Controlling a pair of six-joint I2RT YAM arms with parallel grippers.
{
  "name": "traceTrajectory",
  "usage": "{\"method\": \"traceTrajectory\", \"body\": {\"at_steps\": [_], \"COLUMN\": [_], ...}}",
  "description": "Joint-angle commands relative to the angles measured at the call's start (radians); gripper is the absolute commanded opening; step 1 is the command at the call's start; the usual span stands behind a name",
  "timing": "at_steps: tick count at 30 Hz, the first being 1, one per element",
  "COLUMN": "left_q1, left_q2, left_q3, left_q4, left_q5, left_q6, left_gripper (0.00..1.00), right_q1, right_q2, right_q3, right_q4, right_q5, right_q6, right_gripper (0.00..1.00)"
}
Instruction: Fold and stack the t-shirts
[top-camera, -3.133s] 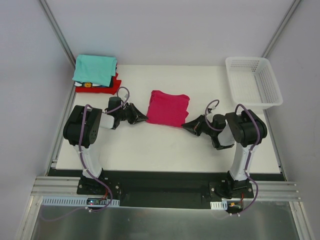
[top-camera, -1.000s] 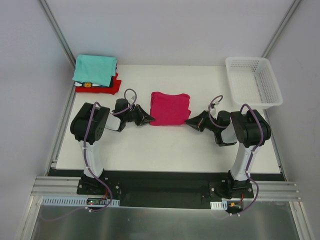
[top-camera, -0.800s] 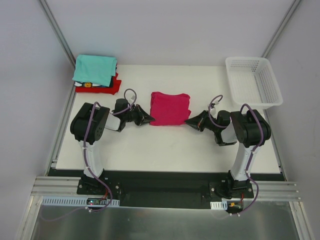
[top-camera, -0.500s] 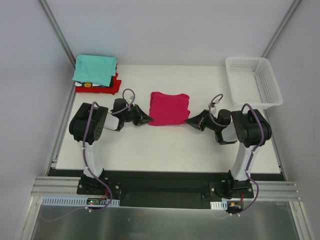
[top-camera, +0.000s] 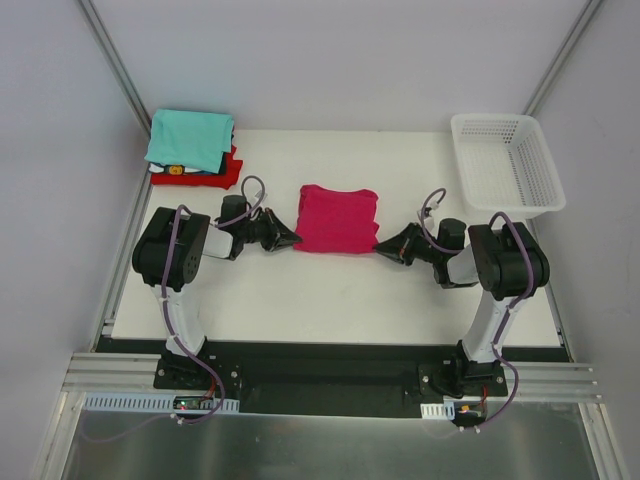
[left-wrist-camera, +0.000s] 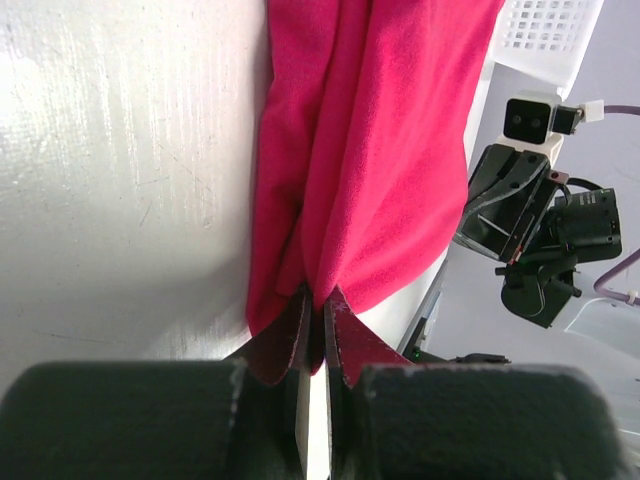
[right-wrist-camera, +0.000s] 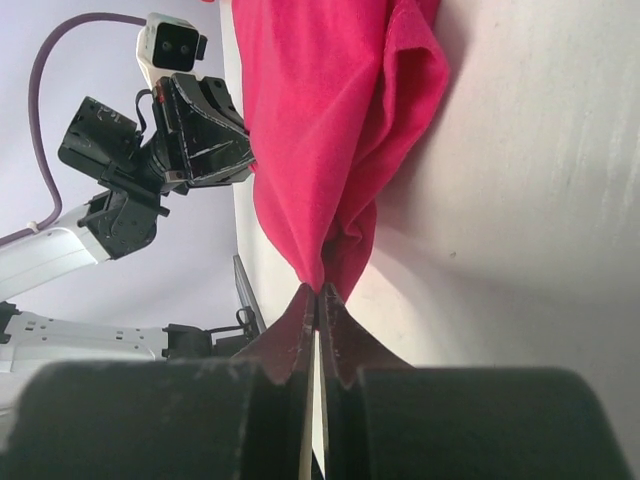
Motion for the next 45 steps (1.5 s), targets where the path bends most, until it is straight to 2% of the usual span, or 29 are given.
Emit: {"method": "traceTrajectory", "body": {"at_steps": [1,5,9,11,12,15,16,18,20,22,23,25,29,30,34,37,45], "left_q1": [0.023,0.023,0.023,0.023,0.023,0.023,0.023,0.023,0.023,0.023,0.023,0.023,0.023,0.023,0.024,0.024,0.024], "left_q2": [-0.039,-0.037,-0.039,-0.045,-0.047,-0.065,-0.071,-0.079,-0.091,-0.108,-0.116,-0.137,-0.174,-0.183,-0.220,-0.251,-0.214], "left_q3": [0.012,0.017,0.018,0.018,0.017,0.015,0.015,0.017,0.017,0.020,0.023,0.026,0.039,0.065,0.115,0.139,0.277], "left_q4": [-0.020,-0.023,-0.023,-0.023,-0.023,-0.029,-0.043,-0.055,-0.079,-0.109,-0.151,-0.190,-0.299,-0.387,-0.574,-0.624,-0.624], "left_q5": [0.001,-0.001,0.004,0.004,0.004,0.004,0.006,0.007,0.007,0.006,0.006,0.006,0.001,0.000,-0.075,-0.119,-0.060], "left_q6": [0.052,0.050,0.049,0.050,0.053,0.058,0.061,0.067,0.069,0.072,0.073,0.086,0.119,0.153,0.230,0.241,0.170], "left_gripper": [0.00,0.00,0.02,0.12,0.18,0.37,0.49,0.58,0.73,0.79,0.90,0.98,0.99,0.99,0.99,0.99,0.99], "right_q1": [-0.021,-0.018,-0.001,0.011,0.014,0.022,0.023,0.025,0.025,0.025,0.025,0.025,0.025,0.023,0.026,0.039,0.089], "right_q2": [-0.027,-0.027,-0.019,-0.031,-0.037,-0.063,-0.074,-0.105,-0.128,-0.169,-0.186,-0.233,-0.293,-0.304,-0.346,-0.353,-0.245], "right_q3": [-0.005,-0.010,-0.002,0.003,0.009,0.032,0.039,0.047,0.044,0.035,0.027,0.016,0.016,0.016,0.035,0.082,0.251], "right_q4": [-0.009,-0.069,-0.091,-0.097,-0.117,-0.192,-0.212,-0.271,-0.295,-0.324,-0.339,-0.379,-0.468,-0.479,-0.514,-0.548,-0.562], "right_q5": [-0.029,-0.040,-0.057,-0.054,-0.052,-0.049,-0.046,-0.043,-0.040,-0.034,-0.031,-0.023,-0.022,-0.022,-0.023,-0.022,-0.037], "right_q6": [-0.051,-0.091,-0.097,-0.096,-0.100,-0.133,-0.140,-0.169,-0.174,-0.180,-0.186,-0.200,-0.225,-0.225,-0.217,-0.220,-0.194], "right_gripper": [0.01,0.01,0.09,0.14,0.22,0.27,0.29,0.30,0.30,0.30,0.30,0.30,0.30,0.30,0.31,0.31,0.31]}}
